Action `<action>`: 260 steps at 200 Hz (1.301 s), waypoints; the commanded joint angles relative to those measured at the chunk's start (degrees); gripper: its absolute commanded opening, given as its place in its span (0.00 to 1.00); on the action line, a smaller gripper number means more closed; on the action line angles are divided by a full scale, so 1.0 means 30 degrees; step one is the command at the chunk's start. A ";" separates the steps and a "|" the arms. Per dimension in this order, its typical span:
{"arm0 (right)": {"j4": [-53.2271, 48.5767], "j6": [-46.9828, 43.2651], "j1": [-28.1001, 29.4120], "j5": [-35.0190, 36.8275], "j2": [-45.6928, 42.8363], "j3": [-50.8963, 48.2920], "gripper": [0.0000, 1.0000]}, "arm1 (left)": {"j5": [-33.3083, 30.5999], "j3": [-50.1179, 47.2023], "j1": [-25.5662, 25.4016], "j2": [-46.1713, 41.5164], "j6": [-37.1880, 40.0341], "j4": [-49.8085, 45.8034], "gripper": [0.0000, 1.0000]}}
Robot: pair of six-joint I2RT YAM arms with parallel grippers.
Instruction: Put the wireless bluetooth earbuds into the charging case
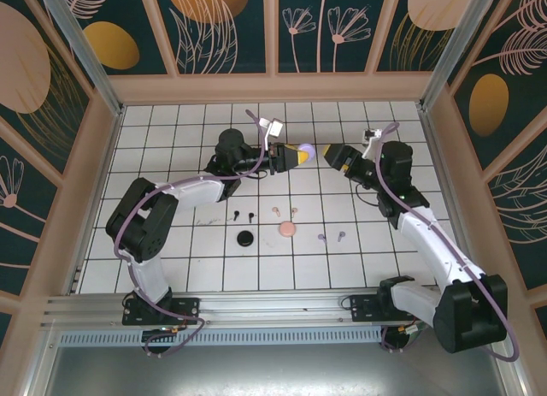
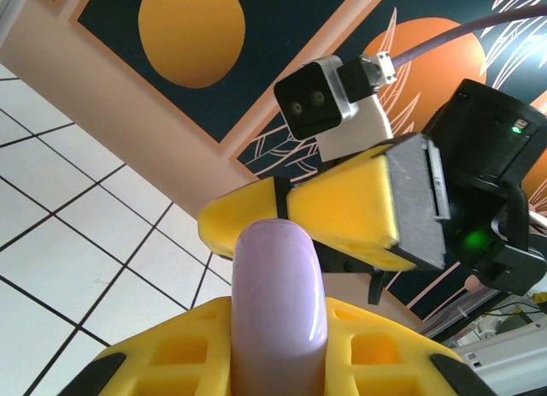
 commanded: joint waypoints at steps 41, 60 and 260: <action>0.0721 -0.0658 0.1544 -0.0051 0.0353 0.1043 0.70 | 0.0360 -0.0010 -0.0040 -0.0462 0.0556 -0.0225 0.00; 0.0715 -0.0776 0.1647 0.0088 0.0688 0.1233 0.70 | 0.0330 -0.0047 -0.0034 -0.0452 0.0548 -0.0225 0.00; 0.1088 -0.0462 0.0833 0.1085 0.2910 0.0818 0.62 | 0.0368 -0.0104 -0.0040 -0.0747 0.0511 -0.0108 0.00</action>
